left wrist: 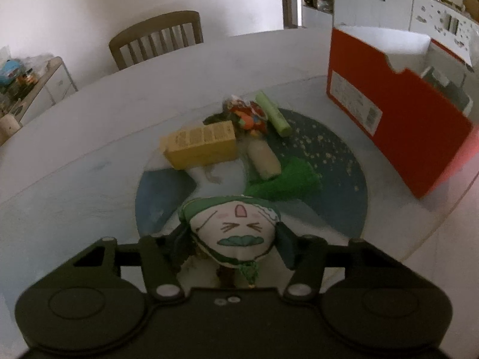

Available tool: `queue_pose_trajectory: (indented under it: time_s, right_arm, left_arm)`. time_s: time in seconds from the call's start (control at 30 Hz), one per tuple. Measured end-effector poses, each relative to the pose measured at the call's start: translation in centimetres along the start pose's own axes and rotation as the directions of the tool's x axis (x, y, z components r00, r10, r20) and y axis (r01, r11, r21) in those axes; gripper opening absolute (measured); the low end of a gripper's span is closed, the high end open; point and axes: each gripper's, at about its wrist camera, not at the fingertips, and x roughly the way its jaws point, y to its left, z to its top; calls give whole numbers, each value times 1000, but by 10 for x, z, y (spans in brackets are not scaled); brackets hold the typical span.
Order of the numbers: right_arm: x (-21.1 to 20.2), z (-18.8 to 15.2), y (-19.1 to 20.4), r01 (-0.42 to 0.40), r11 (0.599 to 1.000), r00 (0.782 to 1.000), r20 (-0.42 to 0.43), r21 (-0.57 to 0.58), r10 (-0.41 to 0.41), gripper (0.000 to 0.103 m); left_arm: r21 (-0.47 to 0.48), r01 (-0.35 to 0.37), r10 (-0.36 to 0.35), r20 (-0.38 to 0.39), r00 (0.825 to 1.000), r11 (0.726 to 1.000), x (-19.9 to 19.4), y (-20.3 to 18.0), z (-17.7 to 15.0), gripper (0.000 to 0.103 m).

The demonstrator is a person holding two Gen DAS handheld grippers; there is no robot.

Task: Organize objects
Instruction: 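Carry the cartoon-face packet and white plastic bag into the red-edged box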

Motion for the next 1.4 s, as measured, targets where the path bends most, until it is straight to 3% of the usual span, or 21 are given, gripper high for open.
queue_pose_trajectory:
  time_s: [0.5,0.77,1.1,1.4]
  right_arm:
    - [-8,13,-50,2,1000,1000,25,29,-2,21]
    - [-15,20,-85,1,999,999,42,45,-3,21]
    - [-20,26,-126,21,999,999,44,37,-22,21]
    - [-14,29,-156,45,998,999,27,33,-46,21]
  left_arm:
    - [-115,160,-149,98,984,980,-79,-16,60,56]
    - [-131,259,-239,154,959,957,-104,-46,94,56]
    - [-75,313,-294,191,937,947,-106,-104,135,57]
    - [-12,338,-330,185,926,941,-81,-152,171,57]
